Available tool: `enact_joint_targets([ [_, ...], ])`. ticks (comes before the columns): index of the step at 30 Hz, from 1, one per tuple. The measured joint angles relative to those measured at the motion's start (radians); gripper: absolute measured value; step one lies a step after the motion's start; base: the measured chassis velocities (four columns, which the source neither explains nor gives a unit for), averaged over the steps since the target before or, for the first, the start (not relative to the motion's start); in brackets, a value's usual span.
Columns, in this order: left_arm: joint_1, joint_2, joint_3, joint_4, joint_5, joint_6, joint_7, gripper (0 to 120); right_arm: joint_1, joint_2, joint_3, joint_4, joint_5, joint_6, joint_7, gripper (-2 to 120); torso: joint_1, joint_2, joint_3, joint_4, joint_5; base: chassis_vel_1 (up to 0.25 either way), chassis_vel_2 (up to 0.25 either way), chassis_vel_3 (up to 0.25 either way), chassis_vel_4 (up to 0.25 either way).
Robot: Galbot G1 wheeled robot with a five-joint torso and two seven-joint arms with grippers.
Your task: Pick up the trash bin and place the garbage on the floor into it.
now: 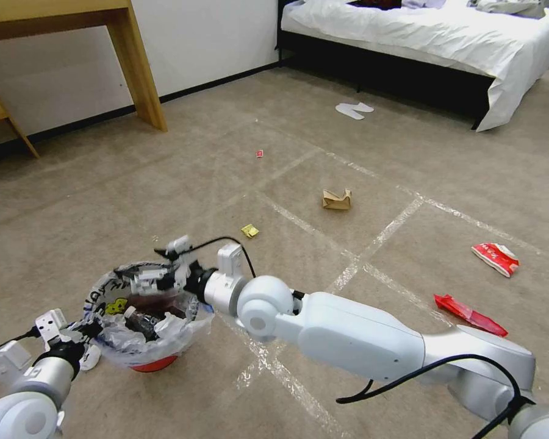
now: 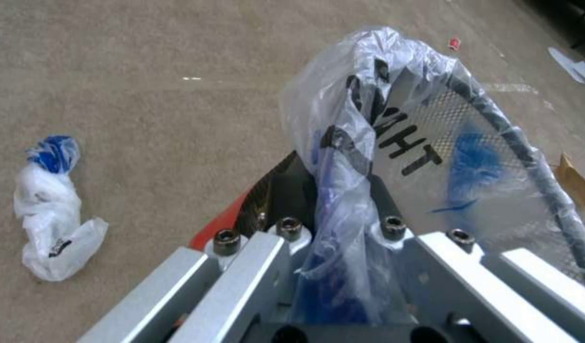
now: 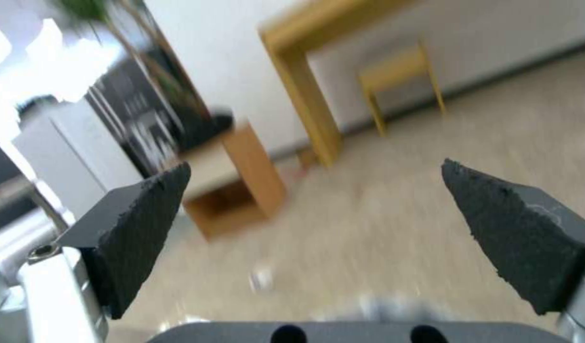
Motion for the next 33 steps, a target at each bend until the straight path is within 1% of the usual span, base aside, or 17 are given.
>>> enact_joint_targets([
  [6, 0.0, -0.002, 0.0, 0.004, 0.004, -0.002, 0.001, 5, 0.002, -0.005, 0.072, 0.027, 0.018, 0.024, -0.014, 100, 0.0, 0.0, 0.0, 0.0, 0.0, 0.0, 0.0, 0.0, 0.0],
  [11, 0.002, -0.008, -0.001, 0.004, 0.011, -0.005, 0.008, 5, -0.015, 0.006, 0.16, 0.032, 0.01, 0.082, -0.033, 100, 0.0, 0.0, 0.0, 0.0, 0.0, 0.0, 0.0, 0.0, 0.0],
  [14, 0.002, -0.008, -0.002, 0.004, 0.012, -0.005, 0.009, 5, -0.019, 0.007, 0.193, 0.034, 0.007, 0.09, -0.035, 100, 0.0, 0.0, 0.0, 0.0001, 0.0, 0.0, 0.0, 0.0, 0.0],
  [16, 0.001, -0.008, -0.005, 0.004, 0.012, -0.006, 0.009, 5, -0.04, -0.01, 0.284, 0.05, -0.004, 0.104, -0.046, 100, 0.0, 0.0, 0.0, 0.0004, 0.0, 0.0, 0.0, 0.0, 0.0],
  [17, 0.001, -0.008, -0.005, 0.004, 0.012, -0.006, 0.009, 5, -0.04, -0.01, 0.284, 0.05, -0.004, 0.104, -0.046, 100, 0.0, 0.0, 0.0, 0.0004, 0.0, 0.0, 0.0, 0.0, 0.0],
  [19, -0.002, -0.006, -0.006, 0.004, 0.012, -0.006, 0.009, 5, -0.073, -0.045, 0.365, 0.068, -0.011, 0.106, -0.057, 100, 0.0, 0.0, 0.0, 0.0006, 0.0, 0.0, 0.0, 0.0, 0.0],
  [20, -0.005, -0.006, -0.008, 0.004, 0.013, -0.009, 0.009, 5, -0.117, -0.097, 0.45, 0.086, -0.027, 0.109, -0.065, 100, 0.0, 0.0, 0.0, 0.0002, 0.0002, 0.0, 0.0, 0.0, 0.0],
  [21, -0.005, -0.006, -0.008, 0.004, 0.013, -0.009, 0.009, 5, -0.117, -0.097, 0.45, 0.086, -0.027, 0.109, -0.065, 100, 0.0, 0.0, 0.0, 0.0002, 0.0002, 0.0, 0.0, 0.0, 0.0],
  [23, -0.01, -0.005, -0.011, 0.005, 0.015, -0.016, 0.008, 5, -0.224, -0.201, 0.622, 0.124, -0.111, 0.137, -0.071, 100, 0.0, 0.0, 0.0, -0.0003, 0.0005, 0.0, 0.0, 0.0, 0.0],
  [24, -0.01, -0.005, -0.011, 0.005, 0.015, -0.016, 0.008, 5, -0.224, -0.201, 0.622, 0.124, -0.111, 0.137, -0.071, 100, 0.0, 0.0, 0.0, -0.0003, 0.0005, 0.0, 0.0, 0.0, 0.0],
  [26, -0.013, -0.005, -0.012, 0.004, 0.018, -0.019, 0.008, 5, -0.334, -0.264, 0.776, 0.171, -0.207, 0.138, -0.073, 100, 0.0, 0.0, 0.0, -0.0004, 0.0004, 0.0, 0.0, 0.0, 0.0],
  [27, -0.013, -0.005, -0.012, 0.004, 0.018, -0.019, 0.008, 5, -0.334, -0.264, 0.776, 0.171, -0.207, 0.138, -0.073, 100, 0.0, 0.0, 0.0, -0.0004, 0.0004, 0.0, 0.0, 0.0, 0.0],
  [28, -0.016, -0.007, -0.012, 0.005, 0.024, -0.022, 0.01, 5, -0.44, -0.288, 0.896, 0.217, -0.271, 0.135, -0.061, 100, 0.0, 0.0, 0.0, 0.0, 0.0005, 0.0, 0.0, 0.0, 0.0],
  [29, -0.017, -0.009, -0.012, 0.007, 0.028, -0.025, 0.01, 5, -0.541, -0.296, 0.989, 0.246, -0.326, 0.134, -0.053, 100, 0.0, 0.0, 0.0, -0.0004, 0.0003, 0.0, 0.0, 0.0, 0.0],
  [30, -0.017, -0.009, -0.012, 0.007, 0.028, -0.025, 0.01, 5, -0.541, -0.296, 0.989, 0.246, -0.326, 0.134, -0.053, 100, 0.0, 0.0, 0.0, -0.0004, 0.0003, 0.0, 0.0, 0.0, 0.0],
  [32, -0.017, -0.012, -0.012, 0.01, 0.032, -0.029, 0.012, 5, -0.683, -0.288, 1.11, 0.278, -0.429, 0.166, -0.048, 100, 0.0, 0.0, 0.0, -0.0003, 0.0006, 0.0, 0.0, 0.0, 0.0],
  [33, -0.017, -0.012, -0.012, 0.01, 0.032, -0.029, 0.012, 5, -0.683, -0.288, 1.11, 0.278, -0.429, 0.166, -0.048, 100, 0.0, 0.0, 0.0, -0.0003, 0.0006, 0.0, 0.0, 0.0, 0.0],
])
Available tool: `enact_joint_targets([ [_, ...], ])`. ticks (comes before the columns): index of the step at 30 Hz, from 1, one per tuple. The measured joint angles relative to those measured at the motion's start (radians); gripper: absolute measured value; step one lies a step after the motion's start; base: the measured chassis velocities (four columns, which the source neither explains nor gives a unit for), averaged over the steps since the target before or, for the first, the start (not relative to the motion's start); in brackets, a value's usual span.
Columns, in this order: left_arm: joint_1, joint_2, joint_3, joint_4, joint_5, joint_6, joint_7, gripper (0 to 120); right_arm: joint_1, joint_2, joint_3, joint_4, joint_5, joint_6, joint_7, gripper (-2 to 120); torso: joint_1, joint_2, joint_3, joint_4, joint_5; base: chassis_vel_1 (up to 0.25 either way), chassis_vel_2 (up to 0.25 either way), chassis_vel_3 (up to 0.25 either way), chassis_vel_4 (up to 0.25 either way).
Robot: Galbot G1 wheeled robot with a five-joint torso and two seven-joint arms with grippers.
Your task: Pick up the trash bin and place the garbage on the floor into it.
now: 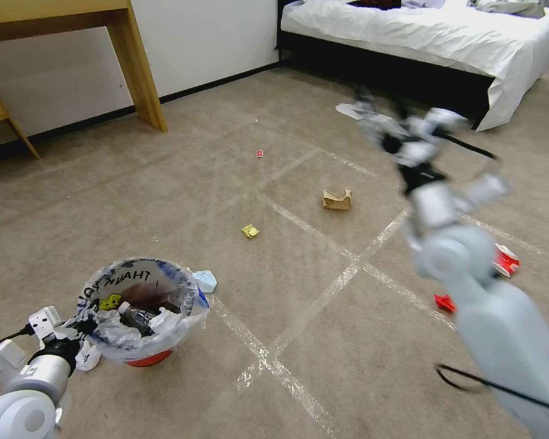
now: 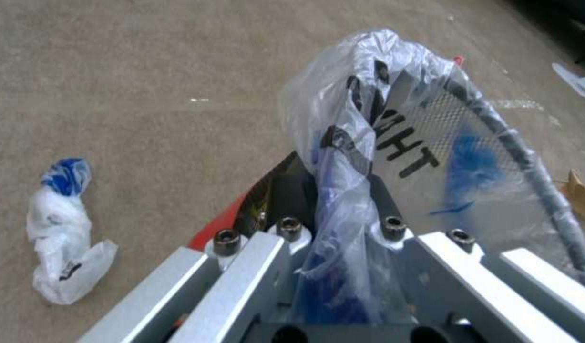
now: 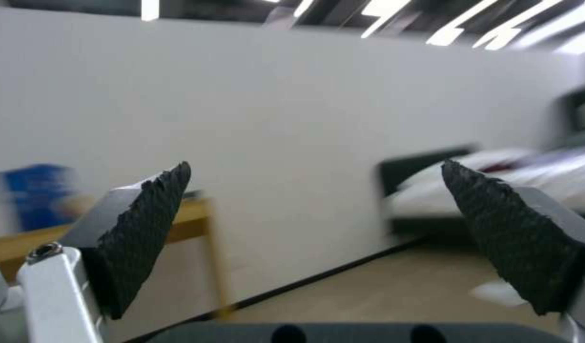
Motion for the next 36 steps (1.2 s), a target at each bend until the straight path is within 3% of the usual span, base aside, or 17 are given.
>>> enact_joint_targets([
  [4, 0.003, 0.001, -0.004, 0.0, 0.002, -0.003, 0.002, 5, -0.184, 0.067, 0.131, 0.056, -0.142, 0.048, 0.012, 100, 0.0, 0.0, 0.0, 0.0002, -0.0007, 0.0, 0.0, 0.0, 0.0],
  [11, 0.011, 0.0, -0.016, -0.01, -0.002, -0.004, 0.001, 5, -0.419, 0.206, 0.187, 0.04, -0.319, 0.125, 0.043, 100, 0.0, 0.0, 0.0, 0.0001, -0.0004, 0.0, 0.0, 0.0, 0.0],
  [16, 0.014, -0.001, -0.014, -0.013, -0.003, -0.003, -0.002, 5, -0.442, 0.243, 0.168, -0.001, -0.363, 0.149, 0.066, 100, 0.0, 0.0, 0.0, 0.0003, -0.0004, 0.0, 0.0, 0.0, 0.0],
  [36, 0.015, -0.009, -0.006, -0.016, -0.002, 0.0, -0.002, 5, -0.414, 0.241, 0.105, -0.081, -0.419, 0.147, 0.038, 100, 0.0, 0.0, 0.0, 0.0003, -0.0007, 0.0, 0.0, 0.0, 0.0],
])
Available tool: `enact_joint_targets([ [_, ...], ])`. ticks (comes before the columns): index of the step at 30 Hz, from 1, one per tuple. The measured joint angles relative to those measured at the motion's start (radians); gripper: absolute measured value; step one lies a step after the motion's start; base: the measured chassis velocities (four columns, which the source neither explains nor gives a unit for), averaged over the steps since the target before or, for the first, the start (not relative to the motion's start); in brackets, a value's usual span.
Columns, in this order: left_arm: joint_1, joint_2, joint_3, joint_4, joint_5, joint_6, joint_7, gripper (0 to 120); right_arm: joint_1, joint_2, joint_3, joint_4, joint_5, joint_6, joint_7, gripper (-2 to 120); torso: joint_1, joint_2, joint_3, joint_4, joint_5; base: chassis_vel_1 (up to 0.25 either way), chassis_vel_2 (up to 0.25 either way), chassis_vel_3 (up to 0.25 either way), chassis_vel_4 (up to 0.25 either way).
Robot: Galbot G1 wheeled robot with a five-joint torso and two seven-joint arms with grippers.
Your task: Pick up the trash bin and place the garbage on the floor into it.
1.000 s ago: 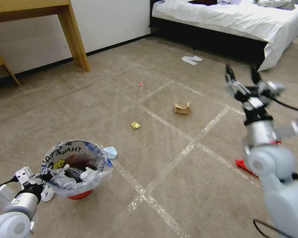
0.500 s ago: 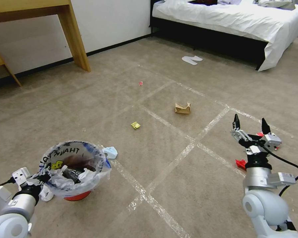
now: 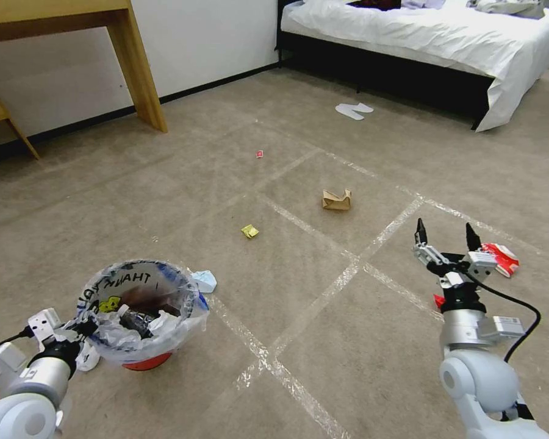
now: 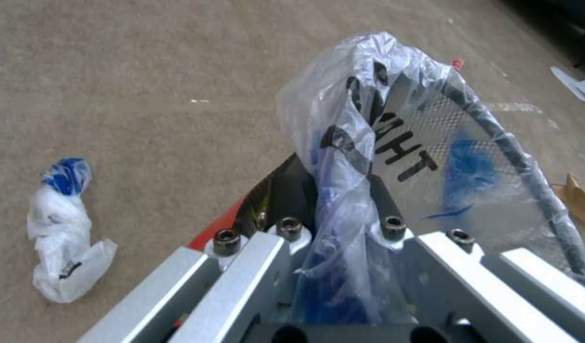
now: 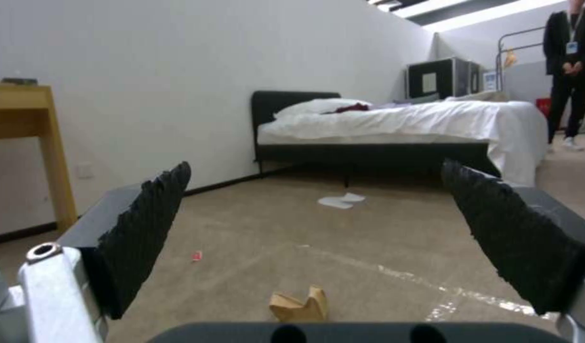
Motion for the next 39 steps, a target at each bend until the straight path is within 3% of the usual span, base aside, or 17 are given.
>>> enact_joint_targets([
  [16, 0.004, 0.002, -0.041, -0.001, -0.01, 0.012, -0.018, 5, 0.021, -0.001, -0.026, -0.008, 0.006, 0.0, 0.008, 100, 0.0, 0.0, 0.0, -0.0001, 0.0, -0.083, 0.088, 0.084, -0.085],
  [39, 0.021, -0.009, -0.096, -0.016, -0.023, 0.026, -0.036, 5, 0.021, -0.008, -0.024, -0.009, 0.016, 0.002, 0.011, 100, 0.0, 0.0, 0.0, -0.0001, 0.0, 0.0, 0.0, 0.0, 0.0],
])
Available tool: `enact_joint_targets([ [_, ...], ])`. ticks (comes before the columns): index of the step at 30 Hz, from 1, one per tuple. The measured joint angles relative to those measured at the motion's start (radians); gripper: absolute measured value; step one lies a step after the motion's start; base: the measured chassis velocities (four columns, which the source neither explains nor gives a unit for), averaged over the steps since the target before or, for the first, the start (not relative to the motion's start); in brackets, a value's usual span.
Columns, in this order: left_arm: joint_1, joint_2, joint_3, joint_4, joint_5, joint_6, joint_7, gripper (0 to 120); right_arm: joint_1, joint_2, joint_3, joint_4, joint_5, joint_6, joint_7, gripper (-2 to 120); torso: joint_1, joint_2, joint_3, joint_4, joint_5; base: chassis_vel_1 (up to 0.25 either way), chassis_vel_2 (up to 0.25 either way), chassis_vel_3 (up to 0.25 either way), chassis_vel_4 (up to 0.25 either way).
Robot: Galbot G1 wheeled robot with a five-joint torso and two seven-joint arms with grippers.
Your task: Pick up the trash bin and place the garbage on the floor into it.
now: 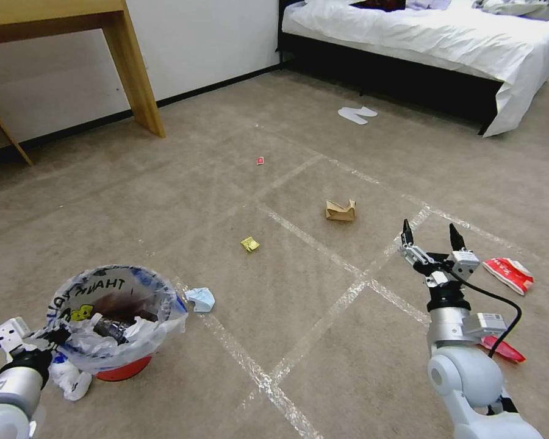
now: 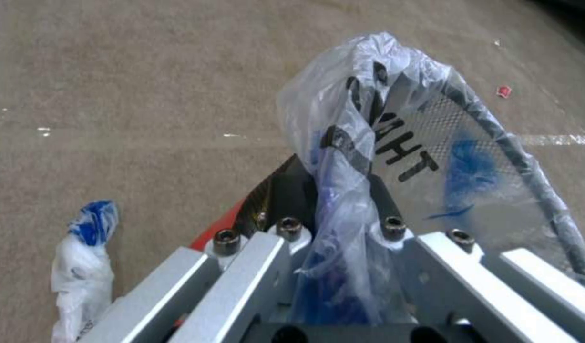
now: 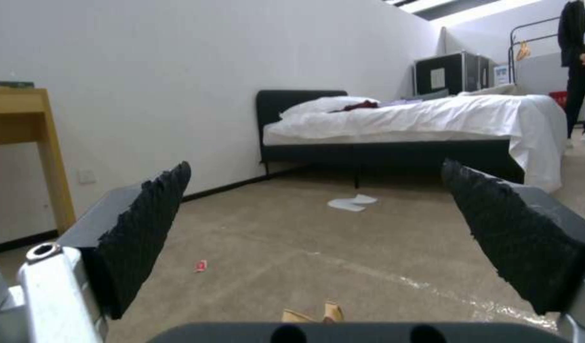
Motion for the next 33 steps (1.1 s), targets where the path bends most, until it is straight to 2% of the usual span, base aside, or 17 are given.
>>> enact_joint_targets([
  [17, -0.002, 0.004, -0.03, 0.0, -0.02, 0.001, -0.005, 5, 0.002, -0.006, -0.005, -0.001, 0.002, 0.002, 0.0, 100, 0.0, 0.0, 0.0, 0.0, 0.0, 0.0, 0.0, 0.0, 0.0],
  [33, -0.003, 0.009, -0.035, -0.007, -0.029, 0.003, -0.01, 5, 0.0, -0.014, -0.004, 0.006, 0.001, 0.002, -0.005, 100, 0.0, 0.0, 0.0, 0.0, 0.0, -0.005, 0.006, 0.007, -0.006],
])
